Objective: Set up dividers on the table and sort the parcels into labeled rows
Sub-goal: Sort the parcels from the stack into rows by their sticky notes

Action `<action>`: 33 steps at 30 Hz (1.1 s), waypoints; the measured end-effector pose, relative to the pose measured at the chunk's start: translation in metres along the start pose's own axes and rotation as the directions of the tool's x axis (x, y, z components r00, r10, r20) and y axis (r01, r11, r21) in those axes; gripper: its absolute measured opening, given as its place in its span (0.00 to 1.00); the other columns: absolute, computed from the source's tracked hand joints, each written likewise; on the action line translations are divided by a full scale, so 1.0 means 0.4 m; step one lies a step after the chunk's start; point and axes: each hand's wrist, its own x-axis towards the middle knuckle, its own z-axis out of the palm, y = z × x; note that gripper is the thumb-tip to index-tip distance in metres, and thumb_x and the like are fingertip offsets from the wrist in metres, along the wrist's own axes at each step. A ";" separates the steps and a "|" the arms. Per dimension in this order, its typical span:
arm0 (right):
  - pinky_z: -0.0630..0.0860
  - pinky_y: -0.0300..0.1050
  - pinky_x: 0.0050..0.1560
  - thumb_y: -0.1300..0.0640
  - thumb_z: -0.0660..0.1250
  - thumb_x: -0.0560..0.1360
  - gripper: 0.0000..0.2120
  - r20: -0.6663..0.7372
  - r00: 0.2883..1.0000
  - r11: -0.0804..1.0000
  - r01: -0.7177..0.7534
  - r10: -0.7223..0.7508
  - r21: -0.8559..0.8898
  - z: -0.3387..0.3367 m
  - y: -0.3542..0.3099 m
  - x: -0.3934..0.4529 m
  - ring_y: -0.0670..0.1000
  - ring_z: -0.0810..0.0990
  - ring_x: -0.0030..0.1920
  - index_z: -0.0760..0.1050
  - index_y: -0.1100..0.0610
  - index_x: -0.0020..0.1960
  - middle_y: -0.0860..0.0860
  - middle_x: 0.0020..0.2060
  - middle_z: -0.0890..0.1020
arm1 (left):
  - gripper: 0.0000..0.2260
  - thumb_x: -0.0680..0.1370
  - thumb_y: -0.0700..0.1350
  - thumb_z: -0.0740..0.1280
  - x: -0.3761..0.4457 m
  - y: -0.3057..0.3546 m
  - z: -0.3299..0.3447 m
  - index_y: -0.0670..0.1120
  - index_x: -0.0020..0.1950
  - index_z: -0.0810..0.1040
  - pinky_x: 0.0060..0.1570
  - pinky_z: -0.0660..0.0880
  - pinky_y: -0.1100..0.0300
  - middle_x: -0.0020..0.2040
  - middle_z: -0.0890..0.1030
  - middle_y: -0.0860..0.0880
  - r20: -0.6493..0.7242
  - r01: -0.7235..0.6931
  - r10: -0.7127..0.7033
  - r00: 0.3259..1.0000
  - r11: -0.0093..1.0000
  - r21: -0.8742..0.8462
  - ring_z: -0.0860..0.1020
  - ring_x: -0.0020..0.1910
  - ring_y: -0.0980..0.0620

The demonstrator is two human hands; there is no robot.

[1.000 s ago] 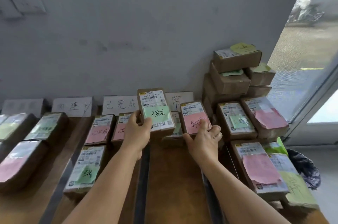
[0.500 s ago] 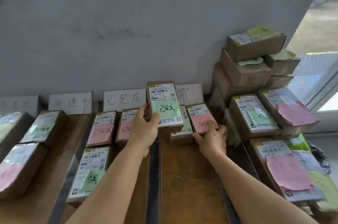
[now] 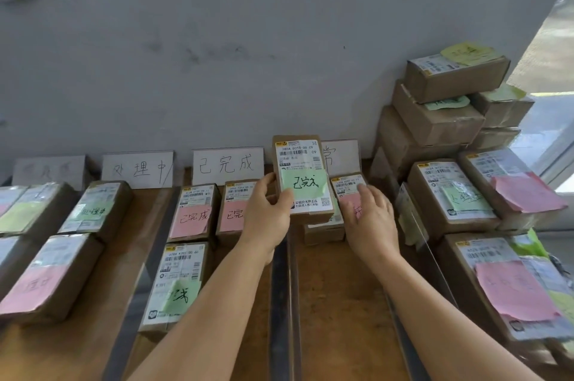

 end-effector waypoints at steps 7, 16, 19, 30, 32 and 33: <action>0.66 0.21 0.47 0.41 0.63 0.75 0.30 -0.039 0.949 0.918 0.312 -0.312 0.243 -0.071 -0.171 -0.122 0.35 0.62 0.62 0.57 0.45 0.73 0.35 0.64 0.64 | 0.21 0.79 0.49 0.64 -0.068 -0.008 -0.034 0.57 0.71 0.64 0.61 0.74 0.47 0.64 0.77 0.53 -0.023 -0.026 0.025 0.999 0.999 -0.030 0.73 0.63 0.52; 0.69 0.49 0.63 0.51 0.64 0.77 0.25 0.348 0.830 0.890 0.456 -0.436 0.027 -0.040 -0.247 -0.262 0.53 0.63 0.69 0.63 0.52 0.72 0.48 0.73 0.59 | 0.15 0.80 0.48 0.61 -0.210 -0.090 -0.137 0.56 0.67 0.69 0.54 0.77 0.50 0.57 0.79 0.53 -0.217 0.092 -0.091 0.972 0.996 -0.003 0.78 0.54 0.55; 0.70 0.51 0.60 0.55 0.63 0.77 0.23 0.477 0.774 0.865 0.498 -0.417 -0.051 -0.019 -0.261 -0.304 0.55 0.64 0.66 0.64 0.53 0.70 0.50 0.72 0.61 | 0.13 0.80 0.49 0.60 -0.252 -0.130 -0.156 0.55 0.65 0.70 0.54 0.78 0.48 0.54 0.80 0.52 -0.304 0.180 -0.172 0.937 0.984 0.000 0.78 0.53 0.52; 0.72 0.49 0.49 0.63 0.63 0.76 0.19 0.622 0.756 0.857 0.445 -0.205 -0.259 0.082 -0.295 -0.353 0.57 0.70 0.58 0.68 0.56 0.66 0.56 0.62 0.69 | 0.11 0.80 0.47 0.60 -0.257 -0.220 -0.193 0.49 0.62 0.75 0.50 0.75 0.55 0.55 0.80 0.50 -0.161 0.157 -0.104 0.981 0.919 0.361 0.77 0.52 0.51; 0.69 0.47 0.46 0.61 0.63 0.76 0.18 0.646 0.748 0.867 0.414 -0.151 -0.277 0.107 -0.299 -0.352 0.57 0.70 0.57 0.68 0.56 0.66 0.56 0.62 0.69 | 0.11 0.79 0.48 0.62 -0.245 -0.231 -0.203 0.49 0.61 0.73 0.47 0.73 0.58 0.55 0.80 0.50 -0.104 0.137 -0.099 0.990 0.869 0.475 0.77 0.52 0.51; 0.68 0.46 0.45 0.60 0.63 0.77 0.18 0.656 0.743 0.868 0.404 -0.128 -0.289 0.120 -0.301 -0.352 0.58 0.71 0.57 0.67 0.57 0.66 0.56 0.62 0.69 | 0.11 0.79 0.48 0.63 -0.238 -0.237 -0.207 0.48 0.61 0.72 0.47 0.73 0.57 0.55 0.80 0.50 -0.076 0.123 -0.098 0.992 0.836 0.534 0.77 0.52 0.50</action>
